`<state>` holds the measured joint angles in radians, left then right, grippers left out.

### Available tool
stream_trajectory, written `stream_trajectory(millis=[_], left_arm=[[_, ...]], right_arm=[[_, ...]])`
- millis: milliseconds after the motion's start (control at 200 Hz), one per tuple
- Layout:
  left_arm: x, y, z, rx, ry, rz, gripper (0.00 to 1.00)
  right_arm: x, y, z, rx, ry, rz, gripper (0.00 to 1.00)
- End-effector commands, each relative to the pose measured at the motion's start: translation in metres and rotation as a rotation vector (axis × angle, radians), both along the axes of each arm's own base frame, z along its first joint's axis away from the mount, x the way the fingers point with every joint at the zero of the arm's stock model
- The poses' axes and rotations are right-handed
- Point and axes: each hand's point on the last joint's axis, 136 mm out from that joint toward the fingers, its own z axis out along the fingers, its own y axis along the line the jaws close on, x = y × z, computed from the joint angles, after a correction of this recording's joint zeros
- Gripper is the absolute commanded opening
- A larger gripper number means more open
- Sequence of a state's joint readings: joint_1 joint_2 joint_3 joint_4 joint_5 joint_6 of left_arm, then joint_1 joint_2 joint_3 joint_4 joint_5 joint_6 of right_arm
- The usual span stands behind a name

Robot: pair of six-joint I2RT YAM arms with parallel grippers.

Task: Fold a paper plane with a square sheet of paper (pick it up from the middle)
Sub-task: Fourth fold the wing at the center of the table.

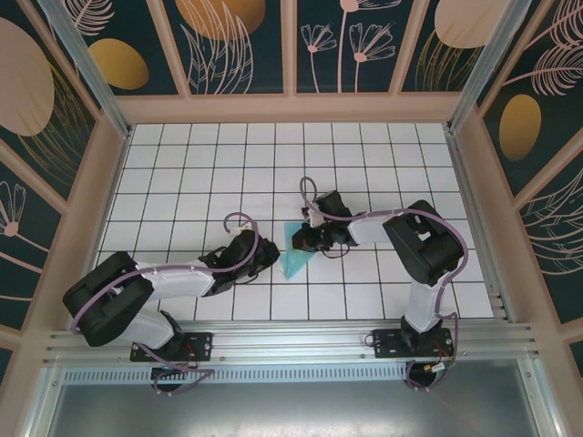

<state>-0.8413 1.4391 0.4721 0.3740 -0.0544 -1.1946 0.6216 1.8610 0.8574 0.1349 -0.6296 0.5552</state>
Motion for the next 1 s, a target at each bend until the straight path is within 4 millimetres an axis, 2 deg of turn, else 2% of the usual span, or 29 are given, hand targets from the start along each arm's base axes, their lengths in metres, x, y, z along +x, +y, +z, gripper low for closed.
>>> stream_trajectory(millis=[0,225,530,786,996], left_arm=[[0.007,-0.020,0.015,-0.050,-0.036,-0.082,0.08],[0.003,-0.048,0.004,-0.095,0.005,-0.197,0.05],[-0.001,-0.052,-0.015,-0.088,0.051,-0.219,0.04],[-0.009,-0.036,-0.042,-0.032,0.129,-0.166,0.03],[-0.021,-0.027,-0.057,-0.047,0.180,-0.147,0.02]], right_arm=[[0.000,-0.006,-0.016,-0.042,0.008,-0.008,0.05],[0.000,-0.005,-0.015,-0.039,0.008,-0.008,0.05],[0.001,-0.004,-0.012,-0.027,0.006,-0.008,0.04],[0.002,-0.002,-0.007,-0.014,0.001,-0.002,0.05],[0.011,0.001,0.021,0.041,-0.044,-0.005,0.08]])
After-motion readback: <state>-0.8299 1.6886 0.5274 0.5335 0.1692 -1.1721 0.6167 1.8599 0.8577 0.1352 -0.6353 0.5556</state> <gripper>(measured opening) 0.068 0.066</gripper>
